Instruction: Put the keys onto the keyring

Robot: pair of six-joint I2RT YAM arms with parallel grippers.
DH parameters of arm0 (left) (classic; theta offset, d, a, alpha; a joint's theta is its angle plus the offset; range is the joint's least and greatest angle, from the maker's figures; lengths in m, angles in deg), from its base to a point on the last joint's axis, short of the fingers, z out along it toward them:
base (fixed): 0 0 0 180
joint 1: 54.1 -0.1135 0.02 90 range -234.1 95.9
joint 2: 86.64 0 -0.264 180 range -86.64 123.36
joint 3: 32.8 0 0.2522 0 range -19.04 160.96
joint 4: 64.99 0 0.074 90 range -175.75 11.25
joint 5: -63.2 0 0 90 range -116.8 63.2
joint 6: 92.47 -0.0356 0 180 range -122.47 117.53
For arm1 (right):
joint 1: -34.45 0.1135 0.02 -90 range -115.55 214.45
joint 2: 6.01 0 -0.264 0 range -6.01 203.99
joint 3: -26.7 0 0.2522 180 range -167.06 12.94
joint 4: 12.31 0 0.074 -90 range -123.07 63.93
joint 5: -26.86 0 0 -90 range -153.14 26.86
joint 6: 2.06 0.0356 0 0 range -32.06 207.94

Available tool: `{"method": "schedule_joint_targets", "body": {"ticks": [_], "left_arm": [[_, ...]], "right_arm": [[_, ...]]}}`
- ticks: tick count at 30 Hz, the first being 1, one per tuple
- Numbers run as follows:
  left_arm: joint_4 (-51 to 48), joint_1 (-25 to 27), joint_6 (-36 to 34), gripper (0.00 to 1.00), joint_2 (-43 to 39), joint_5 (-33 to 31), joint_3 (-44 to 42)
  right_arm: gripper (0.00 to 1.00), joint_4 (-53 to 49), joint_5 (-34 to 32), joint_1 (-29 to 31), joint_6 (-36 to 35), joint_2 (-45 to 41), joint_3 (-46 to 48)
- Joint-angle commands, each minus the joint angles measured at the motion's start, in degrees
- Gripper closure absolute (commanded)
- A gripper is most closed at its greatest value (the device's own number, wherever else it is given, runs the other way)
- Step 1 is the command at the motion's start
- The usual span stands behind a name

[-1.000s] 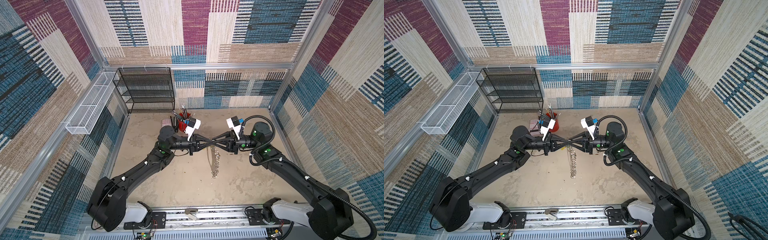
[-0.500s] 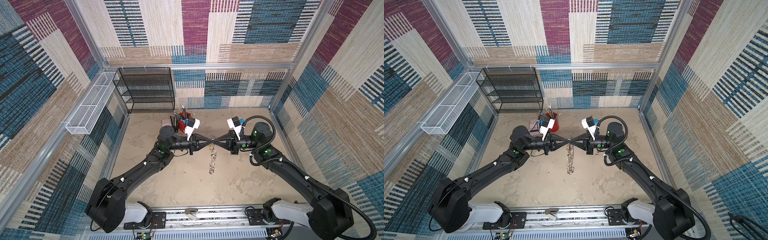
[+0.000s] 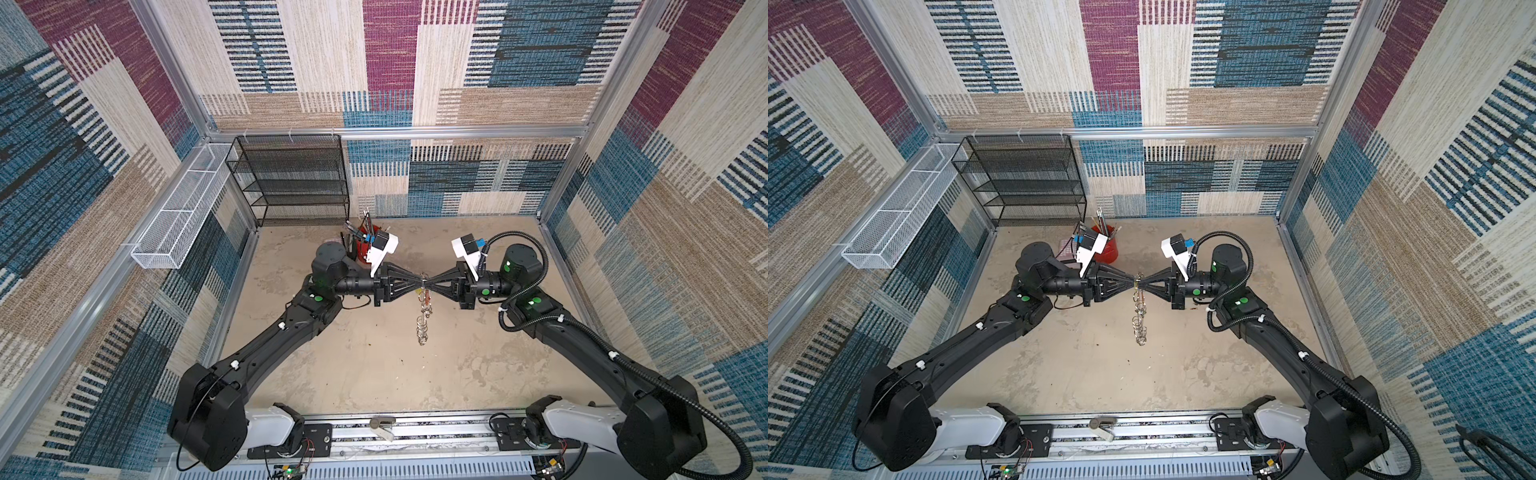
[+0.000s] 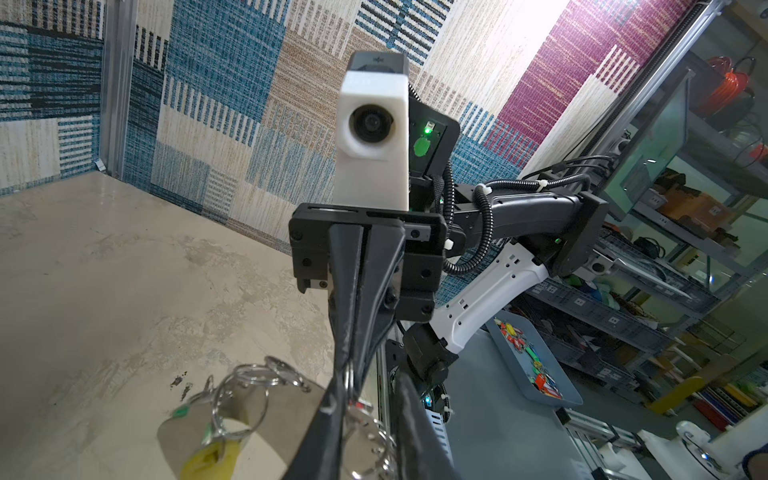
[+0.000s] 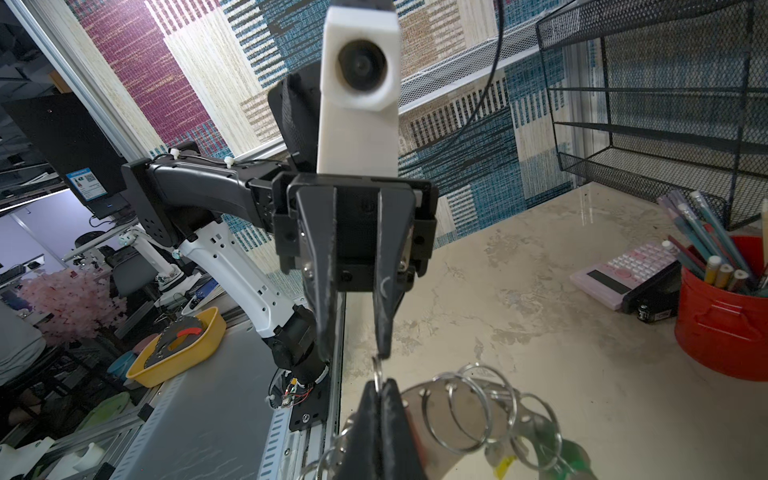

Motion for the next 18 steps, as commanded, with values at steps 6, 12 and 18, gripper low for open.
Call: {"method": "schedule_joint_targets", "body": {"ticks": [6,12,18], "left_arm": [[-56.74,-1.88,-37.72,0.61,2.78,-0.54,20.87],[-74.80,-1.00,-48.68,0.66,11.66,-2.24,35.64],[-81.23,1.36,-51.71,0.67,17.24,-5.51,43.91]], "right_arm": [[1.00,-7.51,-0.72,0.73,-9.33,-0.24,-2.72],[1.00,-11.06,-0.10,1.45,-13.00,0.26,-4.42],[1.00,-11.05,0.33,1.41,-13.34,0.07,-4.35]]}}
